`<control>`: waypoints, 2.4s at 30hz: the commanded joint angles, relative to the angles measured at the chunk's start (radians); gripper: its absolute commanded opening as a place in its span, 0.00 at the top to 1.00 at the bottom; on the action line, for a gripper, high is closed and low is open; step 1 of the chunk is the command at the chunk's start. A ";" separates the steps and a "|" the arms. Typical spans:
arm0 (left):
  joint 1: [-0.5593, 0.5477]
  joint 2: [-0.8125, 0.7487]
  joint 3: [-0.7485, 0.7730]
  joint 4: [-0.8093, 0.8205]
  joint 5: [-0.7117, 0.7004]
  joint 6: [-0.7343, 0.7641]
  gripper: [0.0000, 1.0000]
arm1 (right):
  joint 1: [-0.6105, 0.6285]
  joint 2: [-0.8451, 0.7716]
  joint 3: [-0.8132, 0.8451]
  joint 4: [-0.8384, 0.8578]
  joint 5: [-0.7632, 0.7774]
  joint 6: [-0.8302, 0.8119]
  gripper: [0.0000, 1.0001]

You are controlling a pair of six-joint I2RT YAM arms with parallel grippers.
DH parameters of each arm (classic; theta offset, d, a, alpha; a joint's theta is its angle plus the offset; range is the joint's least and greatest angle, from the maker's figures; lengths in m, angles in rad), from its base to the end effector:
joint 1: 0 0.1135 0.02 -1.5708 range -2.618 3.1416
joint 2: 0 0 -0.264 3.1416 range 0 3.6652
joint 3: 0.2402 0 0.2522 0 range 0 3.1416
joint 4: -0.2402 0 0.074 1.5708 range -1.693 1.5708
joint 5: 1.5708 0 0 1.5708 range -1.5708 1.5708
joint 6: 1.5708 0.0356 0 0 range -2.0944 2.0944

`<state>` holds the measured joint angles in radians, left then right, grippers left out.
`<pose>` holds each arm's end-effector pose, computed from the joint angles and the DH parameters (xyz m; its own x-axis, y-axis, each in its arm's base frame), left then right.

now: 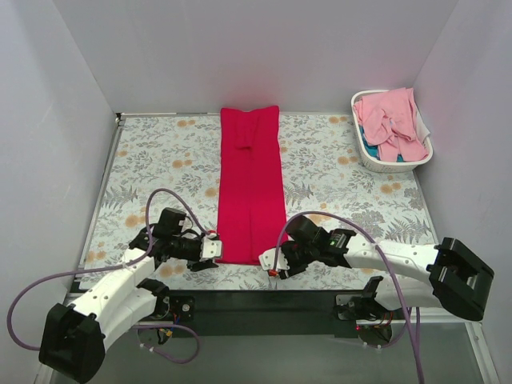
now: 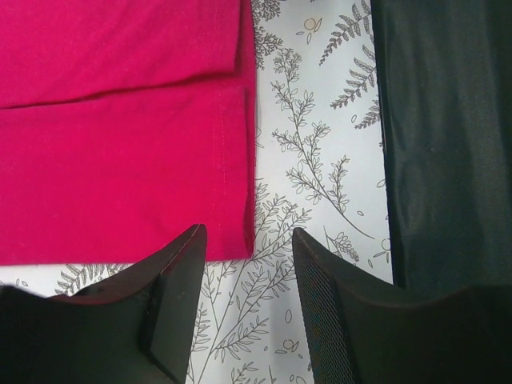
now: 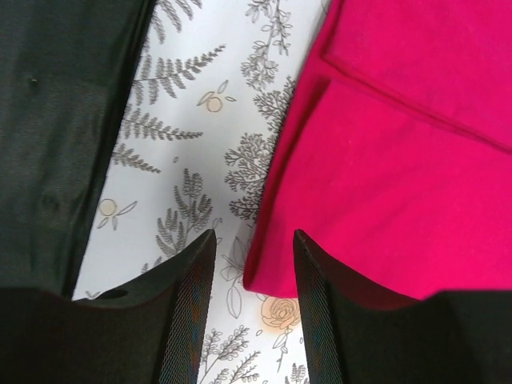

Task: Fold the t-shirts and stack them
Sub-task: Fold the tshirt

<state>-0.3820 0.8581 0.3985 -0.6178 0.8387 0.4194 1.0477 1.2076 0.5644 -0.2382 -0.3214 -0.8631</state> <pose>0.1199 -0.0767 0.1722 -0.5118 0.4990 -0.6993 0.8589 0.3129 -0.4054 0.1035 0.2021 0.1782 0.4502 -0.6625 -0.5987 -0.8925 -0.3129 -0.3249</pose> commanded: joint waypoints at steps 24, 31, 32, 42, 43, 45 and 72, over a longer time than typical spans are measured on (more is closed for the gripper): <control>-0.072 0.061 -0.030 0.102 -0.038 0.025 0.54 | -0.008 0.058 -0.097 0.106 0.071 0.007 0.65; -0.072 0.084 -0.015 0.084 -0.035 0.064 0.53 | -0.026 0.145 -0.038 0.017 0.032 0.022 0.81; -0.072 0.085 -0.015 0.081 -0.035 0.070 0.53 | -0.029 0.158 -0.032 0.008 0.025 0.024 0.83; -0.072 0.101 -0.016 0.073 -0.032 0.099 0.52 | -0.054 0.156 0.038 -0.064 -0.019 0.045 0.63; -0.074 0.104 -0.016 0.073 -0.030 0.099 0.52 | -0.054 0.147 0.048 -0.081 -0.025 0.047 0.61; -0.074 0.104 -0.016 0.075 -0.029 0.096 0.52 | -0.054 0.121 0.069 -0.105 -0.041 0.047 0.59; -0.072 0.104 -0.009 0.075 -0.027 0.088 0.52 | -0.086 0.106 0.173 -0.170 -0.090 0.064 0.56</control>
<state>-0.4492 0.9630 0.3733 -0.5453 0.7933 0.4942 0.9630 1.3331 0.6807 -0.3927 -0.3714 -0.8093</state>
